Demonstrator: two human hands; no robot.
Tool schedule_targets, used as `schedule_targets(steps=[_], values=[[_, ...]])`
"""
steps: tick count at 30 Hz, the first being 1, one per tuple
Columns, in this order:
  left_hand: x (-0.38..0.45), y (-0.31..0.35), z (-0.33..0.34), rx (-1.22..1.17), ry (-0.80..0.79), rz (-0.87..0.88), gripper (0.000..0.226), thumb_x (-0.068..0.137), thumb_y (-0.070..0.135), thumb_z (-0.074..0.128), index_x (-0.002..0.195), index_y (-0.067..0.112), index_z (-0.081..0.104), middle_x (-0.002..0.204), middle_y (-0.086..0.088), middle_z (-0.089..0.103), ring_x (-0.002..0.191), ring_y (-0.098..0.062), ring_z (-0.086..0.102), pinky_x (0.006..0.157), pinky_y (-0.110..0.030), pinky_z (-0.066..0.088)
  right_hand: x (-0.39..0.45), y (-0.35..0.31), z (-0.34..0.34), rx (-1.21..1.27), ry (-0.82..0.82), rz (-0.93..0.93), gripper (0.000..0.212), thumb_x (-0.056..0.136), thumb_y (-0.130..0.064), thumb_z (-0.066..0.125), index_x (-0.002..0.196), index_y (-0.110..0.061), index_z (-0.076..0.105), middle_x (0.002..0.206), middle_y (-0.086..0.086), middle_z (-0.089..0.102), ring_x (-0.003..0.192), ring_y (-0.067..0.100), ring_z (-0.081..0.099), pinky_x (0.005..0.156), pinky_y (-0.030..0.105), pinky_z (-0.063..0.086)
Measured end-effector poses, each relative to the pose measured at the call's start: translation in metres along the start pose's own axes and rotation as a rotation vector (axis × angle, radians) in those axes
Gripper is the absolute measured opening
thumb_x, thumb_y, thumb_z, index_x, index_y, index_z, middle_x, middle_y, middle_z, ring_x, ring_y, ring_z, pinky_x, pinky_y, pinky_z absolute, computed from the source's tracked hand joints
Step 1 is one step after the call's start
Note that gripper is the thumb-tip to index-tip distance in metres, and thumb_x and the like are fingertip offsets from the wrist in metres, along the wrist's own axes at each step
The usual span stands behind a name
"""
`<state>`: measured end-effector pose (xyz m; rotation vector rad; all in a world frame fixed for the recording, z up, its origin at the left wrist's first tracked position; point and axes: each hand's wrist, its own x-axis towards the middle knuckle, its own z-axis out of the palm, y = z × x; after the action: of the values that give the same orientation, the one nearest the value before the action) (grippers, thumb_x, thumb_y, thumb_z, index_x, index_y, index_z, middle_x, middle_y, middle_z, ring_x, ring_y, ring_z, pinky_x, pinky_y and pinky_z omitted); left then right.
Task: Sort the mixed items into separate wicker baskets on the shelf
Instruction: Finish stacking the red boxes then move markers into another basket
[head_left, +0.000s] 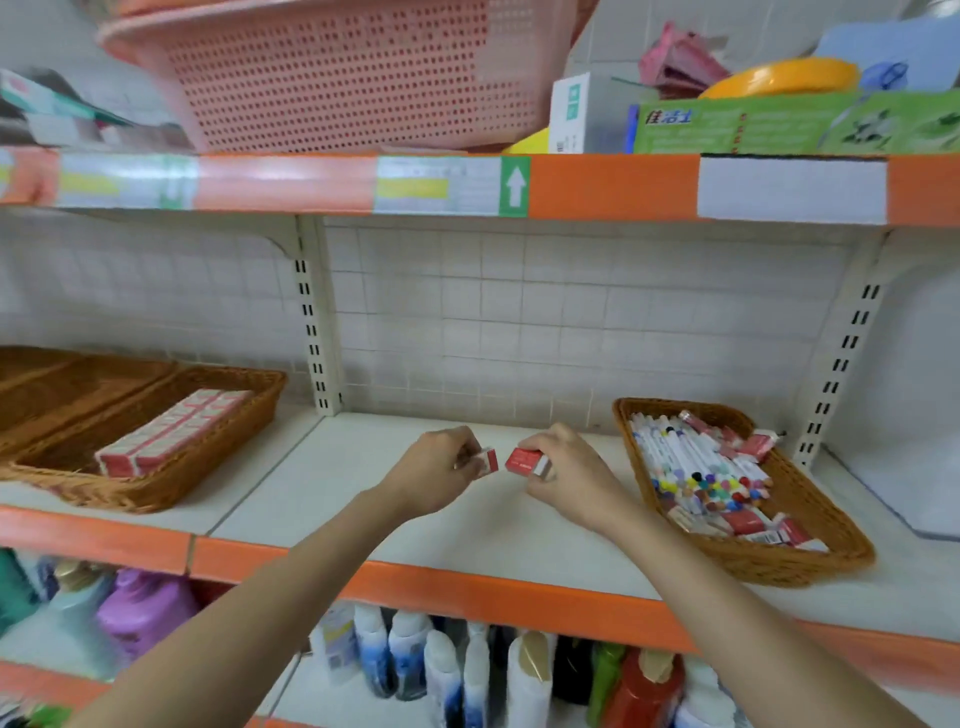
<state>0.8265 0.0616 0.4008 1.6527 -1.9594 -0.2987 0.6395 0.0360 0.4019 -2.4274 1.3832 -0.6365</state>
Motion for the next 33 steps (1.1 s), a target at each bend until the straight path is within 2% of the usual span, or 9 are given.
schedule_targets(steps=[4,10,13,19,22,25,27,30,33], values=[[-0.024,-0.04,-0.035,0.057,0.022,-0.06,0.018,0.097,0.023,0.052,0.104,0.009,0.06,0.092,0.0,0.061,0.082,-0.016,0.053,0.062,-0.021,0.036,0.023,-0.05,0.03,0.047,-0.018,-0.064,0.041,0.088,-0.018,0.061,0.129,-0.017,0.056,0.105,-0.007,0.04,0.095,0.01,0.044,0.079,0.02,0.034],[-0.068,-0.117,-0.099,0.104,0.056,-0.162,0.019,0.096,0.014,0.052,0.11,0.005,0.061,0.105,-0.01,0.066,0.093,-0.025,0.06,0.07,-0.025,0.04,0.056,-0.142,0.088,0.1,-0.077,-0.158,0.042,0.088,-0.016,0.061,0.13,-0.016,0.055,0.108,-0.004,0.042,0.097,0.011,0.044,0.078,0.02,0.032],[-0.089,-0.159,-0.134,0.097,0.069,-0.19,0.018,0.094,0.016,0.056,0.108,0.006,0.062,0.099,-0.007,0.065,0.093,-0.022,0.06,0.072,-0.024,0.041,0.071,-0.19,0.116,0.129,-0.091,-0.198,0.042,0.087,-0.013,0.062,0.128,-0.014,0.057,0.115,0.002,0.045,0.102,0.015,0.048,0.081,0.019,0.034],[-0.113,-0.218,-0.181,0.082,0.096,-0.169,0.022,0.09,0.01,0.059,0.111,0.008,0.059,0.094,-0.007,0.064,0.091,-0.026,0.059,0.067,-0.025,0.035,0.096,-0.259,0.164,0.193,-0.069,-0.281,0.037,0.089,-0.01,0.059,0.126,-0.01,0.06,0.101,-0.004,0.039,0.084,0.009,0.045,0.07,0.007,0.034],[-0.117,-0.239,-0.197,0.085,0.121,-0.191,0.019,0.092,0.01,0.056,0.11,0.012,0.063,0.092,-0.01,0.066,0.081,-0.023,0.059,0.068,-0.027,0.041,0.107,-0.28,0.178,0.203,-0.072,-0.282,0.039,0.091,-0.009,0.057,0.129,-0.01,0.057,0.102,-0.005,0.038,0.078,0.003,0.042,0.071,0.001,0.034],[-0.116,-0.257,-0.207,0.047,0.151,-0.222,0.017,0.092,0.011,0.055,0.106,0.014,0.065,0.09,-0.01,0.067,0.075,-0.018,0.059,0.059,-0.014,0.04,0.12,-0.29,0.187,0.205,-0.073,-0.293,0.04,0.091,-0.008,0.057,0.132,-0.01,0.057,0.104,-0.006,0.039,0.075,-0.002,0.042,0.071,0.0,0.033],[-0.114,-0.266,-0.211,0.056,0.158,-0.223,0.02,0.087,0.009,0.058,0.104,0.015,0.067,0.095,-0.005,0.065,0.078,-0.014,0.056,0.062,-0.015,0.04,0.131,-0.293,0.192,0.2,-0.071,-0.303,0.04,0.093,-0.007,0.057,0.132,-0.011,0.056,0.105,-0.006,0.039,0.074,-0.006,0.04,0.07,-0.001,0.032],[-0.104,-0.278,-0.215,0.06,0.144,-0.233,0.025,0.084,0.008,0.059,0.105,0.016,0.069,0.102,-0.001,0.061,0.083,-0.013,0.054,0.067,-0.021,0.041,0.15,-0.294,0.199,0.198,-0.061,-0.306,0.038,0.094,-0.009,0.057,0.132,-0.011,0.056,0.108,-0.007,0.039,0.078,-0.002,0.04,0.07,-0.002,0.032],[-0.088,-0.295,-0.222,0.056,0.149,-0.24,0.026,0.084,0.007,0.062,0.107,0.017,0.069,0.103,0.004,0.054,0.081,-0.008,0.05,0.057,-0.01,0.034,0.175,-0.291,0.206,0.223,-0.044,-0.29,0.038,0.094,-0.009,0.057,0.132,-0.012,0.057,0.111,-0.006,0.04,0.093,0.004,0.042,0.07,-0.003,0.033]])
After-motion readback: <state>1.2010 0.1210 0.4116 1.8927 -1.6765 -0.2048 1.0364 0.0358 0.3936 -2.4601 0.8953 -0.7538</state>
